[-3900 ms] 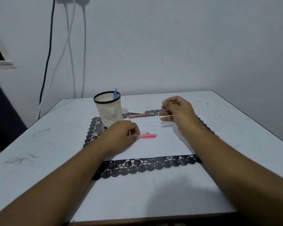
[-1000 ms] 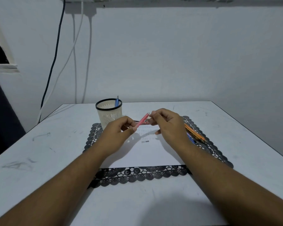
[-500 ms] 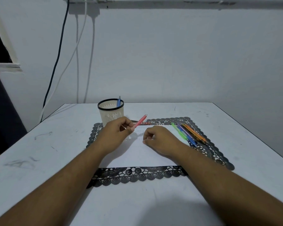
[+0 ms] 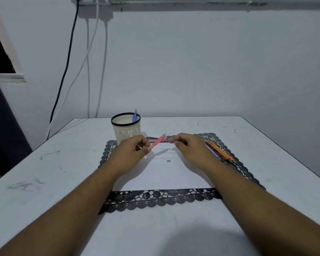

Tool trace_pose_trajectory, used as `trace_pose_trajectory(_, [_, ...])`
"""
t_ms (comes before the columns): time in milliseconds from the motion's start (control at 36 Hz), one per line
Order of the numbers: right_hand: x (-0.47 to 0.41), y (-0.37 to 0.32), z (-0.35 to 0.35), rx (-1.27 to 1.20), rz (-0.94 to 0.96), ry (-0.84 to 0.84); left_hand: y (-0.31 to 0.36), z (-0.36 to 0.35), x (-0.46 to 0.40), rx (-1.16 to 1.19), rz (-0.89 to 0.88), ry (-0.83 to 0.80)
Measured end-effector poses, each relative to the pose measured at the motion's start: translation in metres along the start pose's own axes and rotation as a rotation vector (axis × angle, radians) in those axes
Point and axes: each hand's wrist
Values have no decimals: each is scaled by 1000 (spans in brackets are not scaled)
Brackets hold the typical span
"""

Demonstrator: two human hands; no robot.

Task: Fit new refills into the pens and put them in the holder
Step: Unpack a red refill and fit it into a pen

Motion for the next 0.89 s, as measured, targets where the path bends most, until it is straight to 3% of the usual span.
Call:
trace_pose_trajectory(111, [1, 5, -1, 165, -17, -156, -1, 0, -1, -39, 2, 7])
trace_pose_trajectory(278, [3, 7, 1, 99, -21, -140, -2, 0, -1, -83, 1, 8])
trace_pose_trajectory(472, [3, 5, 6, 169, 20, -323, -5, 1, -2, -146, -5, 6])
trace_pose_trajectory(667, [5, -4, -1, 337, 75, -405, -9, 1, -5, -171, 0, -5])
trace_pose_trajectory(778, [6, -5, -1, 344, 61, -370, -9, 1, -4, -190, 4, -11])
trace_pose_trajectory(889, [5, 2, 4, 147, -18, -244, -9, 2, -3, -193, 5, -20])
Point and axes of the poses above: each hand's wrist, its own x-axis away from the middle knuckle, its own z-axis out of the back of the hand, y = z × x, and after that the axes turned 11 degrees about z, right-handed
